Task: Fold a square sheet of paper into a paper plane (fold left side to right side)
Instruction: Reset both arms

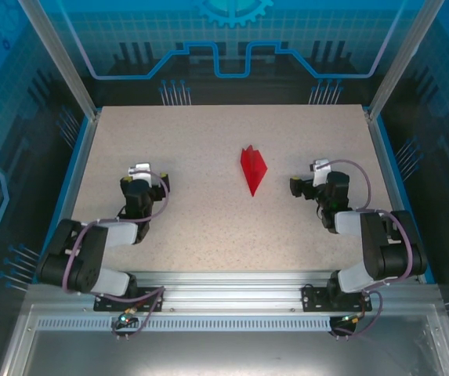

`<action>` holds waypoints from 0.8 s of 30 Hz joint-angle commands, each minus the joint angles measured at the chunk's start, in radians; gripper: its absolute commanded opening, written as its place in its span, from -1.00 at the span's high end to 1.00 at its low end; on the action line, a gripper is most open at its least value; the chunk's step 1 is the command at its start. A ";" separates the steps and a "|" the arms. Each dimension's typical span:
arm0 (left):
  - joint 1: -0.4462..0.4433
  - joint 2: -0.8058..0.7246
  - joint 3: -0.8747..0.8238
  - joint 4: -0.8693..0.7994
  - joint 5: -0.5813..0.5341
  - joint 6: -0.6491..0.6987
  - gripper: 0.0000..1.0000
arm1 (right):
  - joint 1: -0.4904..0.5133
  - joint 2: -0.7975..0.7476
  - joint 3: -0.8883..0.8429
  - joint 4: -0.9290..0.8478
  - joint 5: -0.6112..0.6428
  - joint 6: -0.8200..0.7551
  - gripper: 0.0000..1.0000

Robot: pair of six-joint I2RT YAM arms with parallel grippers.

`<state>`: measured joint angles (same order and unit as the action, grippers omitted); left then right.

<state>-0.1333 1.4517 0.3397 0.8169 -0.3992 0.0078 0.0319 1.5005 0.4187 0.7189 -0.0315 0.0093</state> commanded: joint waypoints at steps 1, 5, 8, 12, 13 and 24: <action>0.041 0.020 -0.012 0.101 0.088 -0.005 -0.97 | -0.009 0.001 0.006 0.040 -0.005 -0.016 -0.99; 0.049 0.059 -0.007 0.123 0.132 0.004 -0.97 | -0.004 0.001 0.008 0.039 0.002 -0.017 -0.99; 0.068 0.073 0.041 0.052 0.134 -0.016 -0.97 | -0.001 0.002 0.010 0.037 0.011 -0.018 -0.99; 0.097 0.071 0.050 0.031 0.158 -0.041 -0.97 | 0.008 0.003 0.011 0.034 0.030 -0.022 -0.99; 0.097 0.073 0.047 0.040 0.158 -0.040 -0.97 | 0.013 0.003 0.011 0.035 0.037 -0.025 -0.99; 0.097 0.073 0.047 0.038 0.157 -0.040 -0.97 | 0.018 0.003 0.012 0.033 0.045 -0.027 -0.99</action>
<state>-0.0448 1.5253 0.3725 0.8570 -0.2634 -0.0204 0.0402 1.5005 0.4187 0.7265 -0.0006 -0.0048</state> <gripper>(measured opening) 0.986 0.994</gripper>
